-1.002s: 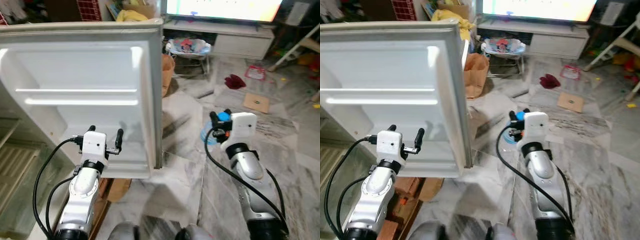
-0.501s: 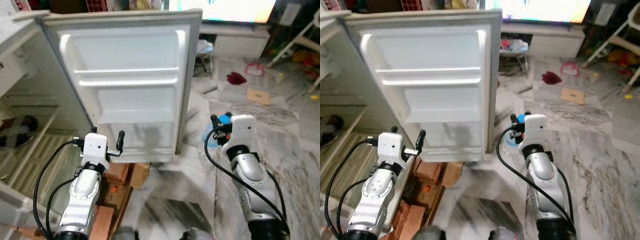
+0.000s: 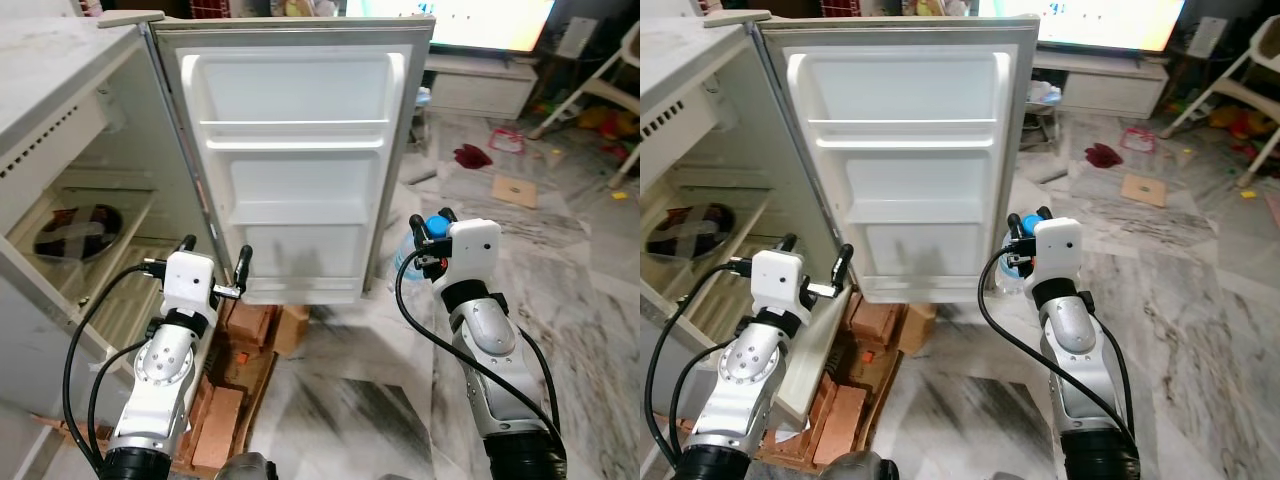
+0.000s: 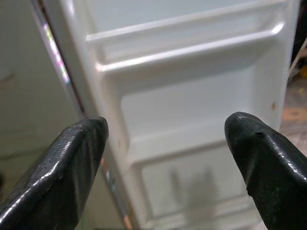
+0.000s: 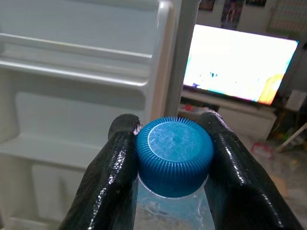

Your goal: Restocking fridge

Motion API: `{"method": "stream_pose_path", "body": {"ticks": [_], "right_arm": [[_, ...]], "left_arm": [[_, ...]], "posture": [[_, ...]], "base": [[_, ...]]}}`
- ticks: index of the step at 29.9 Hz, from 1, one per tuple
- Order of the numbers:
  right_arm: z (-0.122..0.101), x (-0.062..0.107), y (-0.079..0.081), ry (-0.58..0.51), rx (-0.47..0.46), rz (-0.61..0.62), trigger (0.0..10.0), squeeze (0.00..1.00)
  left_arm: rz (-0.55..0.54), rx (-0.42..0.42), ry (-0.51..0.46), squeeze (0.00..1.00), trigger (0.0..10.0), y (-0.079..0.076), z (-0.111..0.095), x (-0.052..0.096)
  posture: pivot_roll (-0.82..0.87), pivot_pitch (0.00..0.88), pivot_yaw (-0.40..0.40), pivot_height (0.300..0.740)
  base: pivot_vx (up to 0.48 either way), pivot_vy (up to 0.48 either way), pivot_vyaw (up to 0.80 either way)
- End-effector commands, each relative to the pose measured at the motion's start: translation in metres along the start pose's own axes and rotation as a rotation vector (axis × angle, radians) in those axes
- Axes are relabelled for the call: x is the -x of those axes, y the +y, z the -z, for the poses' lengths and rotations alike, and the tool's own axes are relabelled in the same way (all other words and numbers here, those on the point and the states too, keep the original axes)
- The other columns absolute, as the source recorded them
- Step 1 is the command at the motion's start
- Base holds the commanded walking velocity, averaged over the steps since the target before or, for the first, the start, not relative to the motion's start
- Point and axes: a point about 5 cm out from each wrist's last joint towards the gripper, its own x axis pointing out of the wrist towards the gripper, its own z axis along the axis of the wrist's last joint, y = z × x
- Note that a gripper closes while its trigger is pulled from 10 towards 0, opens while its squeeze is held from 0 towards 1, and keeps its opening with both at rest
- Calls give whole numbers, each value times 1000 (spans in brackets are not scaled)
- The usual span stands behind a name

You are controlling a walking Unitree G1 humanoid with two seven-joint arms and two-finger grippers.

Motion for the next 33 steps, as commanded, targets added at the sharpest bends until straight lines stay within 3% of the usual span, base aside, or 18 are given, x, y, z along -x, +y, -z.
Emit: {"method": "stream_pose_path", "body": {"ticks": [1, 8, 12, 20, 22, 27, 33], "right_arm": [[-27, -8, 1, -125, 26, -10, 10000, 0], [-66, -15, 20, -265, 32, -132, 10000, 0], [-72, -15, 31, -286, 34, -206, 10000, 0], [-52, -4, 38, -198, 23, -293, 10000, 0], [-38, 4, 38, -128, 14, -320, 10000, 0], [-28, 6, 37, -95, 14, -315, 10000, 0], [-25, 7, 36, -87, 13, -313, 10000, 0]], "left_arm": [[4, 6, -45, 0, 10000, 1, -12, -6], [-4, 23, -43, 0, 10000, -2, -13, -8], [7, 25, -36, 0, 10000, -5, -11, -7], [11, 28, -25, 0, 10000, -6, -9, -7], [21, 17, -24, 0, 10000, -7, -8, -8], [22, 15, -30, 0, 10000, -6, -8, -10], [2, 43, -15, 0, 10000, -2, -7, -13]], "posture": [[6, 0, -13, 740], [5, 0, -9, 740], [1, 0, -13, 740], [-2, 0, -16, 740], [-5, 0, -14, 740], [-7, 0, -12, 740], [-9, 0, -11, 740]], "base": [[334, 0, 0], [209, 0, 0], [0, 0, 0], [0, 0, 0], [0, 0, 0], [0, 0, 0], [390, 134, 0]]}}
